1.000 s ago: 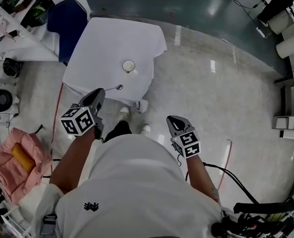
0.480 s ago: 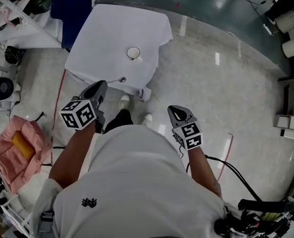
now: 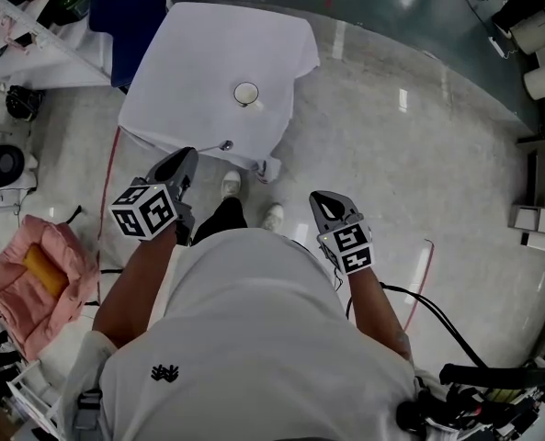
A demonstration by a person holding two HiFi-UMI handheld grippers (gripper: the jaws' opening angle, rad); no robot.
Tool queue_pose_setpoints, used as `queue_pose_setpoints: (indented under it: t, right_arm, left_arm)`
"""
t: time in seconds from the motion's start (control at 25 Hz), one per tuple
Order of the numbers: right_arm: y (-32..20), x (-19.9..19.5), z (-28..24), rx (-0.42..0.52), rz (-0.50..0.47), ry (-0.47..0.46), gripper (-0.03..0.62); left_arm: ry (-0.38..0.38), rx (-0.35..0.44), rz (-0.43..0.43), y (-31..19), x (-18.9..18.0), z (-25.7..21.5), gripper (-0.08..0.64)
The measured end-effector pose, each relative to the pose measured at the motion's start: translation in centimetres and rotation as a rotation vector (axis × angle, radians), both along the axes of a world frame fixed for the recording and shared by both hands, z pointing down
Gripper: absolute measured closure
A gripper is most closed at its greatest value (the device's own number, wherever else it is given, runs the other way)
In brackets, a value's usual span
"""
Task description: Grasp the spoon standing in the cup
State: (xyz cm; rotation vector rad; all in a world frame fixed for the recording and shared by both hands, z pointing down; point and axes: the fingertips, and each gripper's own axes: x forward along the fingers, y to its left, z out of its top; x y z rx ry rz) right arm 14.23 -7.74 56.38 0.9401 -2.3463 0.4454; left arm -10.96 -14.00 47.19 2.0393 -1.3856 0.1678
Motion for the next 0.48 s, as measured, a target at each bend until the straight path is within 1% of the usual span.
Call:
queue_pose_setpoints:
  t: [0.48]
  right_arm:
    - [-2.0, -1.8, -0.1, -0.006, -0.022, 0.027, 0.584]
  left_arm:
    - [0.020, -0.013, 0.008, -2.1, -0.9, 0.0, 0.512]
